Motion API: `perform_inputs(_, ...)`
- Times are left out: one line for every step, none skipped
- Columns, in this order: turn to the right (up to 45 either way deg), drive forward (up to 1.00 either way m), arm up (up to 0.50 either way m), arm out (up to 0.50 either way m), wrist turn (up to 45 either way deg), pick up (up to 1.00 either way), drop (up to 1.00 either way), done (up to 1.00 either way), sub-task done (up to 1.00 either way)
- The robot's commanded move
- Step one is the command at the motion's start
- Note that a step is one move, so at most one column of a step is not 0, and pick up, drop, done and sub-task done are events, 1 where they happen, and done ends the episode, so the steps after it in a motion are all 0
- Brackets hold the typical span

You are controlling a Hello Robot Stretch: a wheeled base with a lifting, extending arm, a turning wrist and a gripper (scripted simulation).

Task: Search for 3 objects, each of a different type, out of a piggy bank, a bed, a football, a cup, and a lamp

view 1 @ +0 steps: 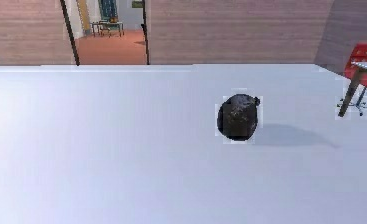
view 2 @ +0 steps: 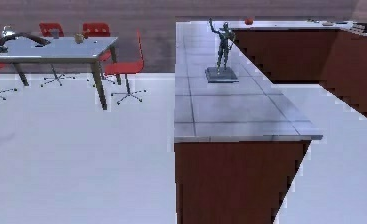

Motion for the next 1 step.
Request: perform_inputs(0.0, 0.20, 0.00, 0.00, 0.0, 0.00, 0.00, 0.00, 0.00)
